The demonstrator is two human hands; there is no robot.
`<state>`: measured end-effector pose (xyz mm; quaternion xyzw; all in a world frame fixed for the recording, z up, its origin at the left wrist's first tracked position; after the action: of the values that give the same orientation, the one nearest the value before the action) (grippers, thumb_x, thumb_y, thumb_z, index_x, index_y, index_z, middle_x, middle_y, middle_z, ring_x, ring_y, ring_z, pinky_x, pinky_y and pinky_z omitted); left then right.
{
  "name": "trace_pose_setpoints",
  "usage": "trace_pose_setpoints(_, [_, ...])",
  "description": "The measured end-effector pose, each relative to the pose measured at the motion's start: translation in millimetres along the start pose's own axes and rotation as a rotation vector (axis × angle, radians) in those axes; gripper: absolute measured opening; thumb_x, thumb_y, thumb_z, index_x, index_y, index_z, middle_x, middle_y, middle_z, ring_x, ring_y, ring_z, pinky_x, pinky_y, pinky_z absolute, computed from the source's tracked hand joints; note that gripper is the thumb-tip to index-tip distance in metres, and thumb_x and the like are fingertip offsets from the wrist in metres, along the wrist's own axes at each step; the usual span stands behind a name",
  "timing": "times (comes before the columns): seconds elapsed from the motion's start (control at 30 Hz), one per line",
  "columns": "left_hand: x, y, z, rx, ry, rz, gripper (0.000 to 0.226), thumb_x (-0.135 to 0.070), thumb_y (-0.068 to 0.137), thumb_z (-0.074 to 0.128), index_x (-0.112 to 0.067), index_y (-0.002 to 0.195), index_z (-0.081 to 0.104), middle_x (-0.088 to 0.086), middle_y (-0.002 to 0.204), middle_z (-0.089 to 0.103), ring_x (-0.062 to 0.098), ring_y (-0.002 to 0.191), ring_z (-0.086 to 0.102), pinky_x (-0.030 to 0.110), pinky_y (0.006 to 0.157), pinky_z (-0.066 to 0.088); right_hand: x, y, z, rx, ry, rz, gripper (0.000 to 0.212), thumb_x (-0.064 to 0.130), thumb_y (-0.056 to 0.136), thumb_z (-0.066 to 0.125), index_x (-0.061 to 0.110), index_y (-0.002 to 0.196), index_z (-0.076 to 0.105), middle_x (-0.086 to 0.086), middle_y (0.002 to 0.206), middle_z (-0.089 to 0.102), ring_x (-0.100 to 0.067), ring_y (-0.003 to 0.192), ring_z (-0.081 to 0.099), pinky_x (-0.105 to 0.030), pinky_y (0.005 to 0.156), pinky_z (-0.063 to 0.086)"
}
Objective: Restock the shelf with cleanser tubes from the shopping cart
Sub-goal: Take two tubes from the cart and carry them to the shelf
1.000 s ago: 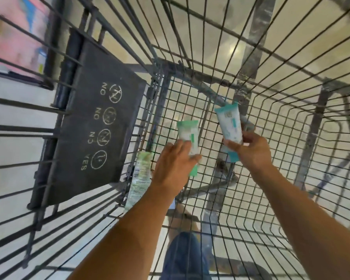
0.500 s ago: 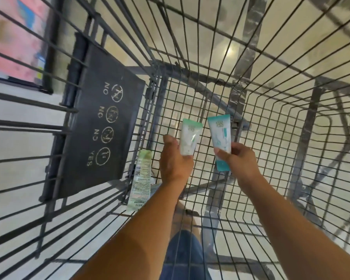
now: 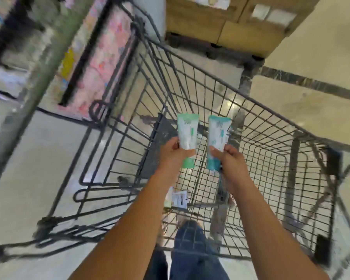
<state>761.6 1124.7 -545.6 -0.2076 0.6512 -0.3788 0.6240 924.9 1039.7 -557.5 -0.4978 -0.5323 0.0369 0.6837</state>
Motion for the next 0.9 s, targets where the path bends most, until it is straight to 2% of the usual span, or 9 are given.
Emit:
trace_pose_setpoints(0.07, [-32.1,-29.1,-14.7,-0.022,-0.056,0.079,0.042,0.006,0.076,0.077,-0.019,0.108,0.067,0.003,0.106,0.075,0.02,0.088,0.072,0.034,0.069,0.059,37.3,-32.4,14.3,0.041,0.0,-0.08,0.047,0.02,0.078,0.081,0.008,0.12,0.064,-0.009,0.114,0.072,-0.028,0.101,0.07,-0.033,0.072,0.055])
trace_pose_setpoints(0.13, [-63.5,-63.0,-27.5,-0.032,-0.11,0.162,0.045,0.005,0.078,0.075,-0.01,0.12,0.066,0.001,0.101,0.076,0.02,0.09,0.073,0.035,0.071,0.061,70.6,-64.9,26.3,0.075,0.005,-0.142,0.038,0.019,0.082,0.078,0.01,0.118,0.066,-0.008,0.11,0.074,-0.025,0.096,0.07,-0.031,0.07,0.052])
trace_pose_setpoints(0.27, [-117.6,-144.3,-53.6,-0.079,-0.187,0.326,0.046,-0.001,0.086,0.071,-0.007,0.13,0.062,0.006,0.117,0.073,0.023,0.104,0.07,0.041,0.092,0.056,128.2,-129.7,50.7,0.202,0.016,-0.25,0.034,0.018,0.085,0.075,0.01,0.117,0.068,-0.008,0.104,0.075,-0.02,0.087,0.07,-0.032,0.068,0.053])
trace_pose_setpoints(0.33, [-139.2,-187.2,-69.9,-0.127,-0.217,0.421,0.04,-0.005,0.089,0.068,-0.01,0.129,0.063,0.004,0.117,0.073,0.018,0.101,0.07,0.036,0.088,0.056,149.8,-157.7,60.4,0.282,0.008,-0.291,0.033,0.021,0.084,0.076,0.011,0.116,0.07,-0.007,0.102,0.076,-0.02,0.087,0.07,-0.032,0.069,0.054])
trace_pose_setpoints(0.47, [-156.6,-272.6,-117.1,-0.271,-0.348,0.55,0.036,-0.006,0.09,0.067,-0.017,0.124,0.066,-0.001,0.114,0.074,0.014,0.099,0.071,0.027,0.077,0.056,179.1,-210.6,89.1,0.445,-0.054,-0.349,0.032,0.029,0.085,0.076,0.014,0.113,0.072,-0.004,0.102,0.077,-0.023,0.092,0.07,-0.042,0.081,0.057])
trace_pose_setpoints(0.53, [-152.5,-313.7,-146.7,-0.383,-0.411,0.598,0.037,-0.003,0.087,0.069,-0.016,0.122,0.067,-0.001,0.111,0.075,0.016,0.096,0.073,0.024,0.069,0.056,191.7,-237.6,109.4,0.529,-0.056,-0.383,0.028,0.025,0.087,0.074,0.012,0.111,0.073,-0.005,0.103,0.077,-0.02,0.089,0.07,-0.038,0.077,0.055])
trace_pose_setpoints(0.6, [-140.1,-353.1,-176.8,-0.515,-0.469,0.622,0.042,-0.002,0.082,0.073,-0.013,0.123,0.067,0.001,0.11,0.076,0.019,0.096,0.073,0.027,0.07,0.057,199.2,-267.7,133.7,0.613,-0.072,-0.418,0.025,0.022,0.088,0.072,0.011,0.111,0.073,-0.006,0.105,0.076,-0.019,0.087,0.068,-0.036,0.073,0.053])
trace_pose_setpoints(0.73, [-103.0,-431.4,-230.8,-0.728,-0.572,0.692,0.043,-0.002,0.08,0.076,-0.013,0.12,0.068,0.003,0.109,0.076,0.02,0.094,0.074,0.03,0.07,0.055,190.3,-344.0,192.5,0.802,-0.156,-0.471,0.012,0.02,0.087,0.072,0.017,0.099,0.074,-0.004,0.1,0.077,-0.021,0.091,0.069,-0.039,0.081,0.051])
trace_pose_setpoints(0.9, [-31.3,-525.6,-288.3,-0.949,-0.692,0.773,0.044,-0.004,0.079,0.077,-0.015,0.12,0.068,0.002,0.109,0.076,0.021,0.096,0.073,0.029,0.069,0.053,138.3,-467.5,253.7,1.043,-0.168,-0.516,0.017,0.01,0.087,0.071,0.005,0.103,0.074,-0.002,0.079,0.073,-0.014,0.068,0.064,-0.026,0.061,0.051])
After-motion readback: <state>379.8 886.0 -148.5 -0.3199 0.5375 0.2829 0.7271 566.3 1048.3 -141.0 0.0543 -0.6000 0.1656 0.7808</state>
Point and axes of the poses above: each hand's wrist, its own y-axis towards the middle knuckle, its own z-axis out of the palm, x = y × z, the point moved 8 cm from there along y, towards the middle knuckle
